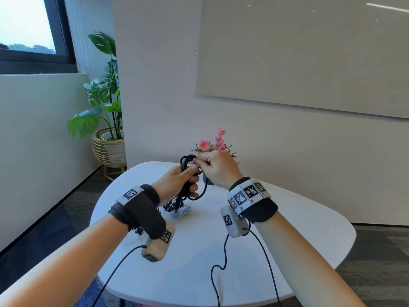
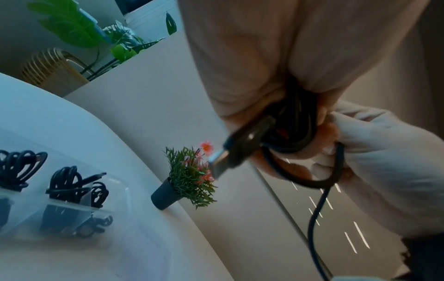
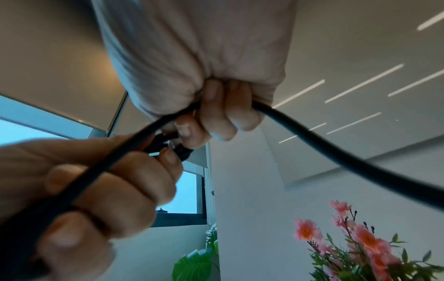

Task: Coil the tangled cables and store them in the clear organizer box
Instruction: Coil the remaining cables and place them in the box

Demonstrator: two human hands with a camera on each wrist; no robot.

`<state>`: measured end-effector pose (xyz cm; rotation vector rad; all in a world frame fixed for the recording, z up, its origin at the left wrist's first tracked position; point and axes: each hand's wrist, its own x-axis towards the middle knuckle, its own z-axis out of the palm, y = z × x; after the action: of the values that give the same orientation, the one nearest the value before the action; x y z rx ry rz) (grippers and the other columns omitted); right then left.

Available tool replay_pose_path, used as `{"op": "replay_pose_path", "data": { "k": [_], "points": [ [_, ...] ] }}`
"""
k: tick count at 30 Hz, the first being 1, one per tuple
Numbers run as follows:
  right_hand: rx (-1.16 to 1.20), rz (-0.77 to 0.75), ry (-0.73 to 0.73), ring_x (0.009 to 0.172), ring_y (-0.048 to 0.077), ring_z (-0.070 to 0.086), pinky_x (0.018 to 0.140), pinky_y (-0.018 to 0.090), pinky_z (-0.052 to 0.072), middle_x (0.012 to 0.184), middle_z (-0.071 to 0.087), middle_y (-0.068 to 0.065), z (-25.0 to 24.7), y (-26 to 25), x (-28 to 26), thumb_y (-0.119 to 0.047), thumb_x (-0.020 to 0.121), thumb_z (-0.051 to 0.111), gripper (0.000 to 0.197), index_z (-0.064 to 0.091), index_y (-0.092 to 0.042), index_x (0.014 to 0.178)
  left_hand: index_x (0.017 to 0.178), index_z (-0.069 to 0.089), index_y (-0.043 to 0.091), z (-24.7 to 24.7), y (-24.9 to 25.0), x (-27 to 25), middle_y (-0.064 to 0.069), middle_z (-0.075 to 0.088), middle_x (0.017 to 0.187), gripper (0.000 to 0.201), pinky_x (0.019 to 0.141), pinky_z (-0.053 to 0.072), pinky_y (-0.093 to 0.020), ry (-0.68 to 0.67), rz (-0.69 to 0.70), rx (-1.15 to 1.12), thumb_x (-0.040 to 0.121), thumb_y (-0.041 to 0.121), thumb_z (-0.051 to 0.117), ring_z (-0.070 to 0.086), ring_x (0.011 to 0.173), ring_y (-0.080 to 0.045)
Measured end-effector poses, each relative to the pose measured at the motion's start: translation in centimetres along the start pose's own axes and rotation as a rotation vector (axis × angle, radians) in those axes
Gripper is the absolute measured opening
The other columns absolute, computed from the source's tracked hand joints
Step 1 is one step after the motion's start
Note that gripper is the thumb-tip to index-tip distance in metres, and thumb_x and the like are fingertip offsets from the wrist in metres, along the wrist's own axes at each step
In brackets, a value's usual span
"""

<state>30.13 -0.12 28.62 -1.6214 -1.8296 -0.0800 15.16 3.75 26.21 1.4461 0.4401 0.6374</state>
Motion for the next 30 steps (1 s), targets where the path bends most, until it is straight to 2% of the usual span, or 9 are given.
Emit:
{"op": "replay_pose_path", "data": {
  "k": [4,8,11,13,18,21,24,26,30],
  "points": [
    [0.082,0.031,-0.147,0.048,-0.011,0.047,0.06,0.015,0.04,0.107,0.071,-0.007,-0.9,-0.4,-0.2,-0.033,0.094,0.053,0.031,0.062,-0.024,0.122,0.082,0.044,0.013,0.1,-0.5,0.0,0.004,0.032,0.063,0.025,0.052,0.036,-0.025,0.031,-0.002,0.013,0.101,0.026,0.034,0.034,0.049,-0.012],
    [0.33,0.332,-0.312,0.053,0.018,0.044,0.047,0.026,0.039,0.064,0.058,0.011,-3.0,0.1,-0.4,-0.05,0.091,0.049,0.054,0.064,-0.002,0.113,0.08,0.044,0.015,-1.1,0.9,1.2,0.005,0.031,0.061,0.029,0.039,0.027,-0.019,0.261,-0.008,-0.009,0.101,0.033,0.034,0.025,0.04,-0.007],
    [0.337,0.248,-0.441,0.06,0.015,0.052,0.056,0.022,0.046,0.071,0.065,0.016,-4.5,0.3,-1.1,-0.026,0.086,0.067,0.023,0.073,-0.004,0.086,0.091,0.05,0.008,-1.9,2.0,1.8,0.001,0.038,0.065,0.036,0.04,0.029,-0.02,0.342,-0.06,0.331,0.099,0.039,0.033,0.031,0.041,-0.01],
    [0.321,0.126,-0.468,0.071,0.013,0.062,0.077,0.033,0.052,0.074,0.072,-0.002,-4.8,0.0,-1.3,-0.012,0.084,0.067,0.01,0.074,-0.019,0.083,0.097,0.053,0.006,-1.2,2.5,1.2,-0.001,0.046,0.068,0.046,0.042,0.034,-0.022,0.276,-0.119,0.653,0.099,0.044,0.028,0.038,0.047,-0.014],
    [0.41,0.048,-0.328,0.07,0.032,0.064,0.076,0.054,0.051,0.074,0.067,0.004,-4.1,-0.6,-1.0,-0.01,0.082,0.07,0.01,0.075,-0.016,0.089,0.079,0.058,0.009,0.5,2.5,-1.1,0.004,0.052,0.062,0.078,0.045,0.033,-0.012,0.031,0.003,1.027,0.079,0.078,0.022,0.045,0.054,-0.012],
    [0.59,0.07,-0.258,0.059,0.045,0.053,0.059,0.059,0.045,0.076,0.061,0.035,-3.6,0.0,-1.0,-0.027,0.069,0.08,0.011,0.075,-0.02,0.076,0.071,0.051,0.014,0.5,1.9,-1.5,0.005,0.048,0.058,0.047,0.046,0.031,-0.015,-0.07,0.024,1.174,0.084,0.059,0.052,0.041,0.05,-0.009],
    [0.721,0.143,-0.16,0.055,0.037,0.041,0.051,0.04,0.029,0.069,0.051,0.044,-2.7,1.0,-1.0,-0.025,0.072,0.079,0.011,0.076,-0.019,0.081,0.066,0.051,0.015,0.0,1.4,-1.4,0.009,0.05,0.052,0.038,0.046,0.036,-0.014,-0.066,0.028,0.799,0.089,0.045,0.054,0.042,0.043,-0.006],
    [0.856,0.232,-0.08,0.048,0.035,0.03,0.052,0.039,0.017,0.059,0.051,0.028,-2.0,1.4,-1.3,-0.023,0.075,0.073,0.02,0.075,-0.012,0.092,0.069,0.048,0.013,-0.3,1.2,-1.4,0.008,0.047,0.051,0.04,0.047,0.039,-0.018,-0.107,0.052,0.401,0.086,0.049,0.052,0.043,0.045,-0.009],
    [0.983,0.334,-0.004,0.047,0.008,0.037,0.05,0.021,0.033,0.051,0.054,-0.01,0.3,1.1,-2.2,-0.01,0.089,0.06,0.018,0.066,0.003,0.1,0.07,0.051,0.014,0.0,0.5,-0.7,0.007,0.054,0.057,0.053,0.065,0.047,-0.025,0.008,0.144,0.03,0.073,0.067,0.057,0.058,0.082,-0.019]
  ]
}}
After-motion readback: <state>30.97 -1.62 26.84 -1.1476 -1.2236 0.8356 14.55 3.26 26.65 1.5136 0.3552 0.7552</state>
